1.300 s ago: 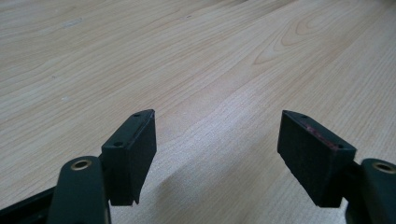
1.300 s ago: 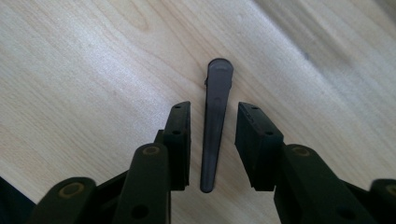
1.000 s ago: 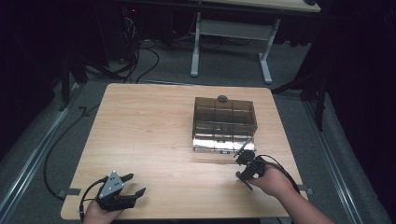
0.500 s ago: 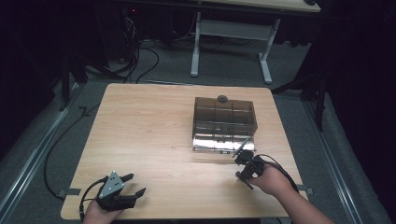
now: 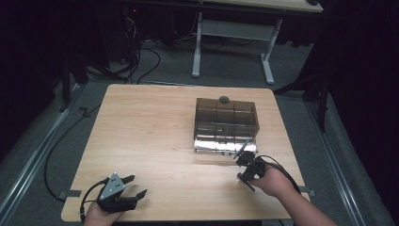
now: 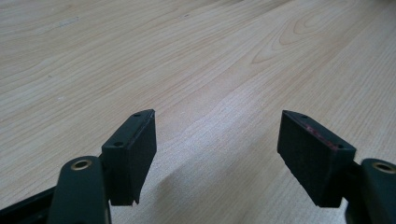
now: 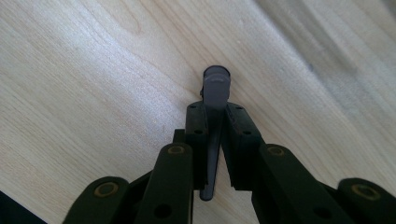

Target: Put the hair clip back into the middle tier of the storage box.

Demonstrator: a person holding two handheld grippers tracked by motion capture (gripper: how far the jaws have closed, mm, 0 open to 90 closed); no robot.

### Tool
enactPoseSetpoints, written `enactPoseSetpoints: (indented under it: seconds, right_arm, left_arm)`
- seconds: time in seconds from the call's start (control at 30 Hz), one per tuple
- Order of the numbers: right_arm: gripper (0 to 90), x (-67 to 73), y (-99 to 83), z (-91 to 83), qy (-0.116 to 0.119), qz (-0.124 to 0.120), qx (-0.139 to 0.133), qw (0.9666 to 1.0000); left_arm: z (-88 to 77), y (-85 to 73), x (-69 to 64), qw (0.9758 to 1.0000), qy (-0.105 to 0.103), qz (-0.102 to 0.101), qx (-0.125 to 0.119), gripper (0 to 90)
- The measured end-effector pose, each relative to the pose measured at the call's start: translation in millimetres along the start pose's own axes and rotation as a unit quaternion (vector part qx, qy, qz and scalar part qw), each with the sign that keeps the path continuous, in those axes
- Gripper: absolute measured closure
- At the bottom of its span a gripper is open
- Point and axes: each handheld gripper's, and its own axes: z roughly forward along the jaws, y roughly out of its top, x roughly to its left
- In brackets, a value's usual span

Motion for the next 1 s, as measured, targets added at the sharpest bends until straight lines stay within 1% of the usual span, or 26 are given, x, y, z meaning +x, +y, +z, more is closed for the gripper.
enactPoseSetpoints:
  seconds: [0.03,0.07,0.13,0.17,0.2,0.23,0.3,0.5,0.53,0.57,0.6,0.63,0.67,0.7,0.83,0.87,0.93,0.97,1.0]
  right_arm:
    - [80.9,0.0,0.0,0.0,0.0,0.0,0.0,1.0]
    - [80.9,1.1,0.8,-2.0,0.002,0.008,0.0,1.0]
    - [80.9,0.3,2.3,-7.9,0.002,0.003,-0.008,1.0]
    - [80.9,0.3,2.3,-7.9,0.002,0.003,-0.008,1.0]
    - [80.9,0.1,3.3,-12.4,0.001,0.005,-0.012,0.9999]
    - [80.9,0.1,3.3,-12.4,0.001,0.005,-0.012,0.9999]
    - [80.9,-1.7,4.5,-18.8,0.006,0.004,-0.02,0.9998]
    - [80.9,-3.3,6.0,-28.7,0.008,0.005,-0.026,0.9996]
    - [80.9,-2.4,6.1,-31.0,0.007,0.015,-0.024,0.9996]
    - [80.9,-2.7,6.4,-32.9,0.006,0.015,-0.026,0.9995]
    - [80.9,-2.8,7.0,-35.0,0.011,0.021,-0.026,0.9994]
    - [80.9,-5.5,7.6,-36.3,0.01,0.004,-0.03,0.9995]
    - [80.9,-5.9,8.4,-37.7,0.009,0.0,-0.032,0.9994]
    - [80.9,-5.8,9.0,-39.4,0.009,0.003,-0.031,0.9995]
    - [80.9,-6.7,12.2,-44.8,0.01,0.0,-0.032,0.9994]
    - [80.9,-7.2,14.1,-47.2,0.008,-0.004,-0.032,0.9994]
    - [80.9,-6.0,15.9,-49.7,0.01,0.001,-0.033,0.9994]
    - [80.9,-6.5,16.5,-50.5,0.009,-0.003,-0.035,0.9993]
    - [80.9,-5.6,17.4,-51.3,0.013,0.001,-0.035,0.9993]
  left_arm:
    - [0.0,0.0,0.0,1.0,0.0,0.0,0.0,28.8]
    - [0.1,-0.1,-0.1,1.0,0.001,0.0,-0.001,28.8]
    - [-0.1,-0.1,-0.1,1.0,0.001,0.0,-0.001,28.8]
    - [-0.1,-0.1,-0.1,1.0,0.001,0.0,-0.001,28.8]
    - [-0.2,-0.1,-0.1,1.0,0.001,0.0,-0.002,28.8]
    - [-0.2,-0.1,-0.1,1.0,0.001,0.0,-0.002,28.8]
    - [-0.2,-0.1,-0.1,1.0,0.002,0.0,-0.002,28.8]
    - [-0.1,-0.2,-0.3,1.0,0.001,-0.002,-0.003,28.8]
    - [-0.2,-0.2,-0.2,1.0,0.001,-0.001,-0.002,28.8]
    - [-0.2,-0.2,-0.2,1.0,0.001,-0.001,-0.002,28.8]
    - [-0.2,-0.1,-0.2,1.0,0.001,-0.001,-0.002,28.8]
    - [-0.3,-0.2,-0.2,1.0,0.002,0.0,-0.002,28.8]
    - [-0.3,-0.2,-0.2,1.0,0.002,0.0,-0.002,28.8]
    - [-0.4,-0.2,-0.2,1.0,0.002,0.0,-0.002,28.8]
    - [-0.4,-0.2,-0.2,1.0,0.002,0.0,-0.002,28.8]
    - [-0.4,-0.2,0.0,1.0,0.001,-0.001,-0.002,28.8]
    - [-0.4,0.0,0.3,1.0,-0.001,0.001,-0.001,28.8]
    - [-0.4,0.0,0.3,1.0,-0.001,0.001,-0.001,28.8]
    - [-0.8,0.0,0.5,1.0,-0.001,0.002,0.0,28.8]
